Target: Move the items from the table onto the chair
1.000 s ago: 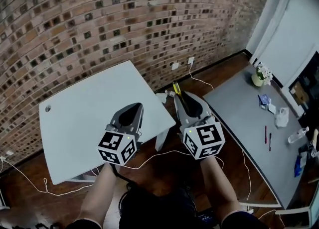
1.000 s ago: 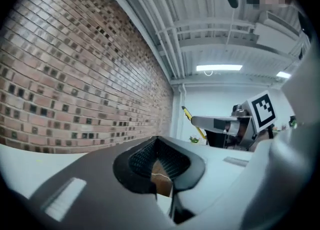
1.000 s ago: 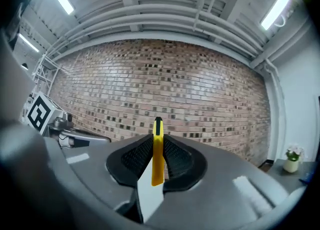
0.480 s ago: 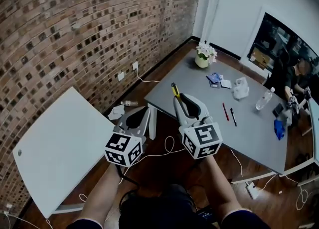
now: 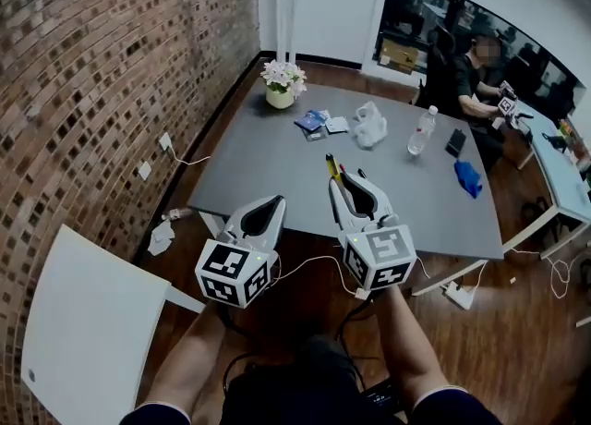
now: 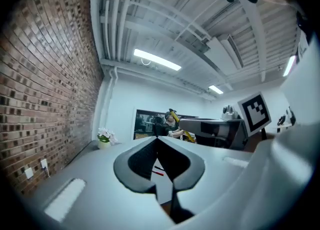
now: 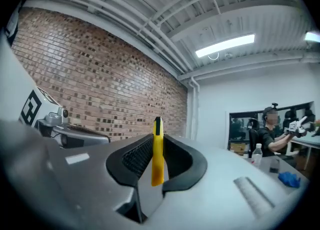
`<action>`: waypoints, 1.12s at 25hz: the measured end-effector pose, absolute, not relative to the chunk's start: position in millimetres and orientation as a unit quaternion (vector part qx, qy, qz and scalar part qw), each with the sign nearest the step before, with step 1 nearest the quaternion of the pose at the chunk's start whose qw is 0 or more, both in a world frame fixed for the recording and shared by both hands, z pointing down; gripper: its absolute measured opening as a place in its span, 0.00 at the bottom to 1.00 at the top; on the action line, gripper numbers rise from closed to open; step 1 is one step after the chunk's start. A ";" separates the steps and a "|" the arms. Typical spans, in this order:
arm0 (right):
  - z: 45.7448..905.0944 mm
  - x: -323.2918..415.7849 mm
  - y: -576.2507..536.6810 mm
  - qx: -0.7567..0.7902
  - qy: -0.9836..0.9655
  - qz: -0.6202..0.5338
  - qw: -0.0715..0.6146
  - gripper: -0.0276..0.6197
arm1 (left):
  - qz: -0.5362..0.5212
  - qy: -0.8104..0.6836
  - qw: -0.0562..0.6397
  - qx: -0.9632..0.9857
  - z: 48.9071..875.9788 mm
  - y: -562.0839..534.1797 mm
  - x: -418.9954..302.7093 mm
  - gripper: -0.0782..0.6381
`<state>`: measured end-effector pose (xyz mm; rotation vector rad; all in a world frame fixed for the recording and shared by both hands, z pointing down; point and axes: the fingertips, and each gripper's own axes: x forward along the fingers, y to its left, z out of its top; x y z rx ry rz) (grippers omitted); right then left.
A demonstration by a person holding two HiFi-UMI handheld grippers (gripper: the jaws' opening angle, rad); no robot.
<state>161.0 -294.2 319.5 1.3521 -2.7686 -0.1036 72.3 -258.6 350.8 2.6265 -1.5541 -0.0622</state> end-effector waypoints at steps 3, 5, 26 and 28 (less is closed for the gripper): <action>330.6 201.3 -311.4 0.471 -0.881 -0.027 0.038 0.14 | -0.016 -0.482 0.049 0.875 358.0 -281.2 105.9 0.13; 336.4 223.6 -322.0 0.486 -0.872 -0.024 0.042 0.14 | -0.013 -0.467 0.051 0.883 363.0 -295.4 126.1 0.13; 470.4 352.8 -455.7 0.504 -0.842 0.081 0.175 0.14 | 0.051 -0.443 0.114 0.888 440.3 -416.5 231.6 0.13; 485.3 356.5 -468.4 0.504 -0.838 0.089 0.187 0.14 | 0.052 -0.440 0.119 0.889 447.5 -425.0 233.5 0.13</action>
